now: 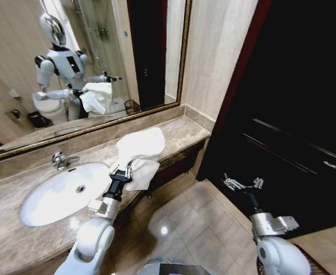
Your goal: Discard the used towel into the hamper.
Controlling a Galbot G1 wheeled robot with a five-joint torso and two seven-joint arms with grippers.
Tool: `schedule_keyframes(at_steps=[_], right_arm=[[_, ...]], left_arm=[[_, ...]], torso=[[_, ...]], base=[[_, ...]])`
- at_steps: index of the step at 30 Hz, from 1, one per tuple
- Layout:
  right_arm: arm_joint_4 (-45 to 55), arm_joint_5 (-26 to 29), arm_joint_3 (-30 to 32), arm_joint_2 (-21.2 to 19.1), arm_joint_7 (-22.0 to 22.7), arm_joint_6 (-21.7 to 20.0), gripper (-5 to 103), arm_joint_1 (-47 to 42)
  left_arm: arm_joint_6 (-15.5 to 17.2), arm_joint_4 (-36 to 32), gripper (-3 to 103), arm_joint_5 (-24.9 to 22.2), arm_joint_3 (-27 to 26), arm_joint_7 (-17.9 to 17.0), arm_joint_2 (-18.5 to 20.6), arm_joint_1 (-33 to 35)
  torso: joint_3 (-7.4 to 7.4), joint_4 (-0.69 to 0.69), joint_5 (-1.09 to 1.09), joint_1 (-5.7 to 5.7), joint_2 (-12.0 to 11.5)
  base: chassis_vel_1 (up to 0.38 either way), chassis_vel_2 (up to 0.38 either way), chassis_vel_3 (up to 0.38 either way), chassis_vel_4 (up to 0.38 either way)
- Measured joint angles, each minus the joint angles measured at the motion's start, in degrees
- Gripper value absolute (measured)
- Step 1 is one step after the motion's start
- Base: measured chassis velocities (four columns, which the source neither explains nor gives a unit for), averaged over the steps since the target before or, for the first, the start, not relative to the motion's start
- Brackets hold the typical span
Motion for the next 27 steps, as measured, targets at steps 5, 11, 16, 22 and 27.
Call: schedule_keyframes(at_steps=[5, 11, 16, 22, 27], right_arm=[[-0.03, 0.01, 0.10, 0.10, 0.06, 0.01, 100, -0.12], [-0.01, -0.16, -0.17, 0.45, 0.86, 0.10, 100, 0.04], [0.49, -0.17, -0.18, 0.51, 1.52, 0.19, 100, -0.25], [0.72, -0.35, -0.11, 0.65, 2.22, 0.17, 100, -0.27], [0.53, -0.41, -0.11, 0.80, 2.50, 0.35, 100, -0.26]], left_arm=[[0.15, -0.09, 8, 0.35, 0.84, 0.01, -0.05, -0.49], [1.35, -0.44, 8, 0.97, 1.92, 0.14, 0.14, -1.60], [1.83, -0.44, 8, 1.00, 2.09, 0.19, 0.32, -1.80], [1.86, -0.28, 8, 0.94, 2.12, 0.26, 0.30, -1.70], [2.27, -0.55, 8, 0.21, 2.28, 0.26, 0.37, -1.52]], torso=[[0.00, 0.00, 0.00, -0.01, 0.00], [0.00, -0.01, 0.00, -0.02, 0.00], [0.00, -0.01, 0.00, -0.01, 0.00], [0.00, -0.01, 0.00, -0.02, 0.00], [0.00, -0.01, 0.00, -0.02, 0.00]], base=[[-0.076, -0.082, -0.077, -0.081], [-0.095, -0.106, -0.107, -0.110], [-0.118, -0.127, -0.134, -0.120], [-0.116, -0.125, -0.123, -0.124], [-0.123, -0.124, -0.133, -0.128]])
